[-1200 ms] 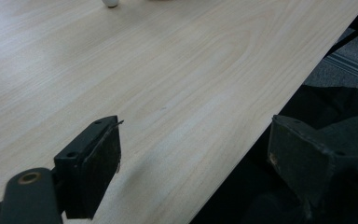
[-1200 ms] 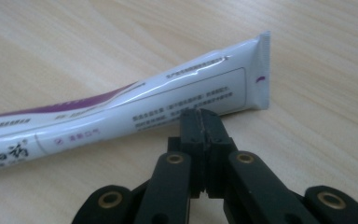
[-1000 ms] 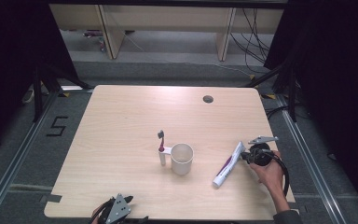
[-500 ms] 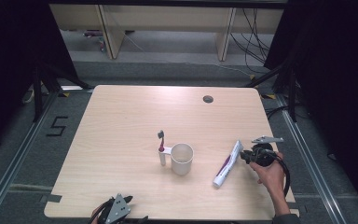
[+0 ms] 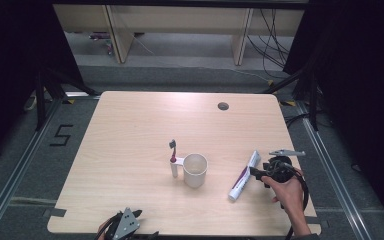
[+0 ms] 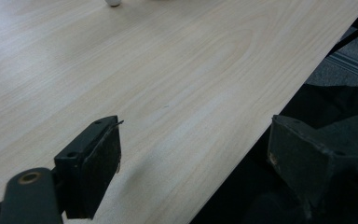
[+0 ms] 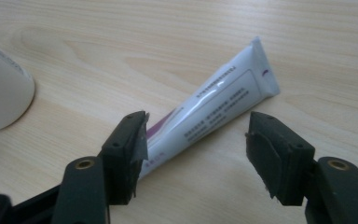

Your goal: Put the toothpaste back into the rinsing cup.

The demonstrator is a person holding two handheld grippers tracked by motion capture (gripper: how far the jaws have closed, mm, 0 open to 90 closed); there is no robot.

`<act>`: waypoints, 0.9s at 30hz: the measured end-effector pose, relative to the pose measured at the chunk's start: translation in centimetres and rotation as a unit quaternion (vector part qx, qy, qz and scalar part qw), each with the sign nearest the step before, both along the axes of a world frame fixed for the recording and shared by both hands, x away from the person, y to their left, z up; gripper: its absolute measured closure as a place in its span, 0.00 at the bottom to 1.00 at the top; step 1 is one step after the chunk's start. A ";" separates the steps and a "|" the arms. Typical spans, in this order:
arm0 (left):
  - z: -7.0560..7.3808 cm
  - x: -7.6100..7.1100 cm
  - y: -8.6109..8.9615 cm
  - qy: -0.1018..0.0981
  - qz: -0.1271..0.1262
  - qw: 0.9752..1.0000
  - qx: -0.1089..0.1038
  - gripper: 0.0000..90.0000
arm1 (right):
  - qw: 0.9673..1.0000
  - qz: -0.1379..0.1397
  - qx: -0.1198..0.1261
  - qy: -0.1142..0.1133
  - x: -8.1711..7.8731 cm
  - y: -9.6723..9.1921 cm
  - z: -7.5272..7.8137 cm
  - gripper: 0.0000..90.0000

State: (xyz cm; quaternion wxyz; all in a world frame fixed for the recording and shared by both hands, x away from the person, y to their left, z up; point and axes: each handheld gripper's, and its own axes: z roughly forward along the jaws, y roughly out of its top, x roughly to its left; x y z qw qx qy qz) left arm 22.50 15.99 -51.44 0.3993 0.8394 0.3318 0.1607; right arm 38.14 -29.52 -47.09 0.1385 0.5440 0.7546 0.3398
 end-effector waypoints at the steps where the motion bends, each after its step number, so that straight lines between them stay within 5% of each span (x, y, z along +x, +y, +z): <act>1: 0.0 0.0 0.0 -0.001 -0.001 1.000 0.001 0.19 | 1.000 -0.006 0.011 0.004 -0.1 0.3 0.1 0.41; 4: 0.0 -0.1 -0.2 0.003 0.003 1.000 -0.014 0.19 | 1.000 -0.016 0.006 0.018 -0.2 0.9 0.0 0.39; 5: 0.0 0.0 0.0 0.001 0.001 1.000 0.001 0.19 | 1.000 -0.015 0.001 0.014 -0.1 1.0 0.0 0.39; 7: -0.1 -0.1 -0.2 0.004 0.008 1.000 -0.020 0.19 | 1.000 -0.017 0.006 0.024 -0.2 1.5 -0.1 0.39; 14: 0.0 0.0 0.1 0.000 0.002 1.000 0.000 0.19 | 0.999 -0.005 -0.020 0.027 0.0 2.2 -1.1 0.36; 17: 0.0 0.0 0.1 0.000 0.002 1.000 0.000 0.19 | 0.999 -0.003 -0.016 0.041 0.1 2.7 -1.1 0.35; 18: 0.0 0.0 0.1 0.000 0.002 1.000 0.000 0.19 | 0.999 0.007 0.002 0.045 0.1 2.9 -1.3 0.35; 19: -0.1 -0.1 -0.2 0.005 0.009 1.000 -0.021 0.19 | 0.999 0.007 -0.009 0.046 0.2 2.9 -1.3 0.35; 21: -0.1 0.0 -0.1 0.002 0.004 1.000 -0.004 0.19 | 0.999 0.005 -0.016 0.049 0.3 3.2 -1.6 0.32; 22: -0.1 -0.1 -0.1 0.003 0.005 1.000 -0.013 0.19 | 0.998 -0.008 -0.044 0.048 0.4 3.4 -1.6 0.31; 23: 0.0 0.0 0.1 0.002 0.002 1.000 0.000 0.19 | 0.998 -0.017 -0.040 0.053 0.4 3.6 -1.6 0.31; 27: -0.1 0.0 0.0 0.004 0.004 1.000 -0.008 0.19 | 0.997 -0.006 -0.049 0.057 0.9 3.6 -1.5 0.32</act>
